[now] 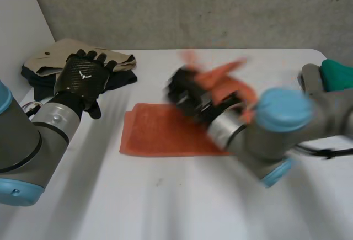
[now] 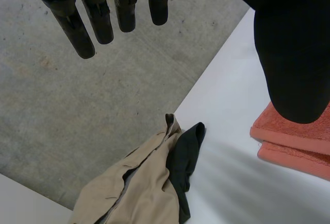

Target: Fold the laundry.

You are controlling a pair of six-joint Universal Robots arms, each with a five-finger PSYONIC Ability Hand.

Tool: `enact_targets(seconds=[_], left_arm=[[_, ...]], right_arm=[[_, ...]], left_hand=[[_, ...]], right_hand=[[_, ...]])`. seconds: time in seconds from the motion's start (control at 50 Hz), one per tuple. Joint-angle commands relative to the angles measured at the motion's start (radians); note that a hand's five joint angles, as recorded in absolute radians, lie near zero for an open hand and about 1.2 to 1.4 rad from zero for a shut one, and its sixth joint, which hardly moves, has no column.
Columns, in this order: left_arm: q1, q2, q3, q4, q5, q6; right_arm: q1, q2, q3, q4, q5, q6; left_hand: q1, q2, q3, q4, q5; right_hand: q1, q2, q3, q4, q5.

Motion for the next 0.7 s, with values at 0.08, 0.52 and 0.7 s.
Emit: enact_targets(seconds=[0.08, 0.52, 0.7], left_arm=[[0.001, -0.01, 0.014, 0.012, -0.001, 0.0], [-0.247, -0.207, 0.128, 0.095, -0.015, -0.139], [-0.29, -0.421, 0.277, 0.081, -0.131, -0.133]], right_arm=[[0.244, 0.264, -0.164, 0.111, 0.009, 0.009], [-0.046, -0.15, 0.108, 0.349, 0.263, 0.821], [-0.069, -0.059, 0.141, 0.371, 0.273, 0.813]], left_hand=[[-0.014, -0.035, -0.042, -0.031, -0.049], [-0.014, -0.035, -0.042, -0.031, -0.049], [-0.007, -0.028, -0.035, -0.024, -0.042]], right_hand=[[-0.288, -0.336, -0.341, -0.356, -0.305], [-0.957, -1.005, -1.01, -1.024, -0.973], [-0.847, -0.895, -0.9, -0.915, -0.864]])
